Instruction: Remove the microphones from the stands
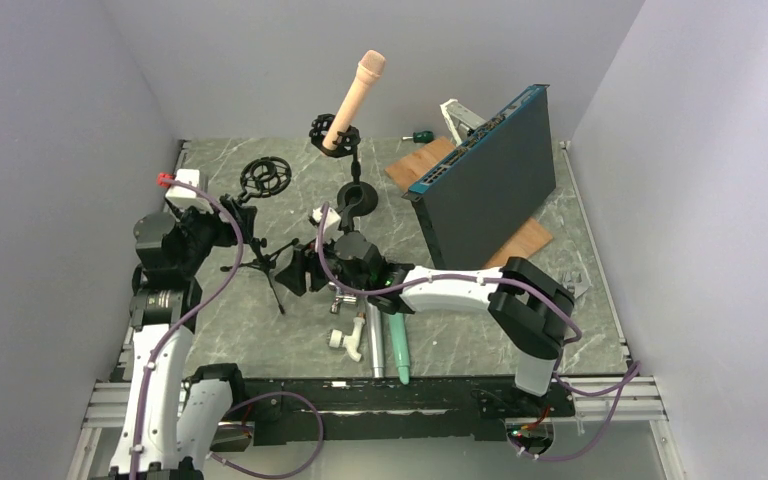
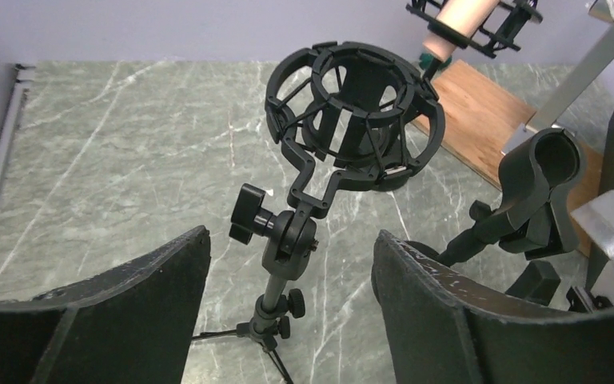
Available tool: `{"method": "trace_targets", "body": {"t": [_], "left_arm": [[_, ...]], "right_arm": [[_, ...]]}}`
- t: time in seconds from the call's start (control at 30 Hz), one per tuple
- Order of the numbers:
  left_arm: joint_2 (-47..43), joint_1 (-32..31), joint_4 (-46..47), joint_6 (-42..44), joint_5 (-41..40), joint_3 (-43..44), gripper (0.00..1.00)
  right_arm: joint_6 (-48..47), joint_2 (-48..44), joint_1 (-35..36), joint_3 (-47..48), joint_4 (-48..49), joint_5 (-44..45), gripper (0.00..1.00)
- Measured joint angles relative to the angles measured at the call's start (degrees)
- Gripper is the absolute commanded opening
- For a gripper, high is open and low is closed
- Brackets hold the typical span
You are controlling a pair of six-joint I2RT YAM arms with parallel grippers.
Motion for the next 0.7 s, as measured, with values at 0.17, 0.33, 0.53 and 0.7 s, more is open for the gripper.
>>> {"method": "trace_targets", "body": {"t": [0.17,0.33,0.53,0.7], "left_arm": [[4.44,1.75,0.79,0.42,3.63,0.0,0.74],[7.69,3.56,2.1,0.63,8.31,0.0,0.58],[9.2,4.33,3.63,1.33,12.57,0.0,0.37],[7.89,2.97,2.51,3.54,12.37,-0.2,0.16]], "right_arm": [[3.13,-0.13,1.14,-0.33,-0.28,-4.2,0.62],[3.8,-0.52,1.51,-0.33,-0.46,-4.98,0.66],[5.07,-1.05,0.74,1.16,-2.49,-4.11,0.7],[5.9,-1.22,0.44,2.08,-2.93,-3.54,0.71]]}}
